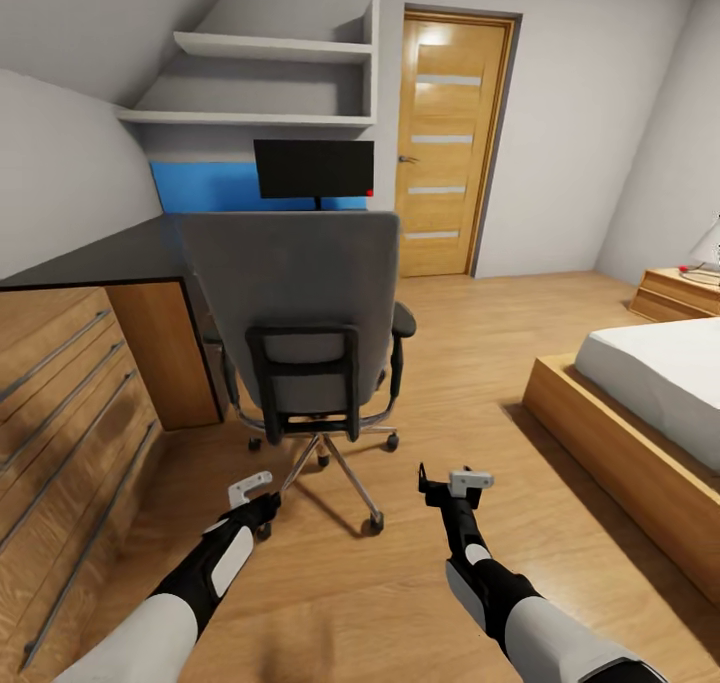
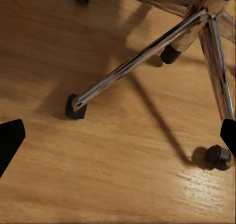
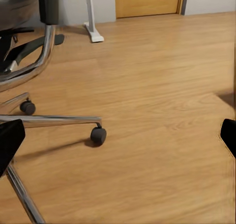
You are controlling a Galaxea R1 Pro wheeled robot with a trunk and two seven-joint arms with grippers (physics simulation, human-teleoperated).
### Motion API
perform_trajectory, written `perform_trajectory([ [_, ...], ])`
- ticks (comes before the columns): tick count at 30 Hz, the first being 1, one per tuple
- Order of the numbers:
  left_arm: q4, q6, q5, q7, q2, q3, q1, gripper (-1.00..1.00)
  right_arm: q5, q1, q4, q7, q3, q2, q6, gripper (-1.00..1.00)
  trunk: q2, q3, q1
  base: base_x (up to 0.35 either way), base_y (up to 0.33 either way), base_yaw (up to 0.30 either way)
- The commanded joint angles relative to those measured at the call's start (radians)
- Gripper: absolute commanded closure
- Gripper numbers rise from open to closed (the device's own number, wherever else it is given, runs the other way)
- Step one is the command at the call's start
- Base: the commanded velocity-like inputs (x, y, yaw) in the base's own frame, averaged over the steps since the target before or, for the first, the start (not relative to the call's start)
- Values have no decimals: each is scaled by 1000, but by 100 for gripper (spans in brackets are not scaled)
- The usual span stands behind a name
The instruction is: In the bedroom, organize the workspace by keeping the computer under the desk, ensuring the monitor is on the desk, placing the keyboard on the desk next to the monitor, placing the mouse on the desk next to the keyboard, moving the folder from the swivel chair onto the desk next to the mouse, stacking the notebook on top of the folder with the pen on top of the notebook, and positioning the swivel chair next to the desk.
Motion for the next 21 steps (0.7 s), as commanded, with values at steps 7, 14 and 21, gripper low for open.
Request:
perform_trajectory([
  [7, -1, 5, 5, 6, -1, -9, 0, -100, -8, -1, 0, -4, 10, 0, -1, -100, 0, -1, 0, -5, -278, 9],
  [14, 11, 1, 0, 8, -1, -38, 0, -100, -8, -1, 1, -3, 9, 1, -1, -100, 0, -1, 0, -1, -61, 1],
  [21, 48, -178, -24, 3, -1, -88, 0, -100, -3, -1, 6, -1, 10, 37, 0, -100, 0, -1, 0, 0, -3, 171],
])
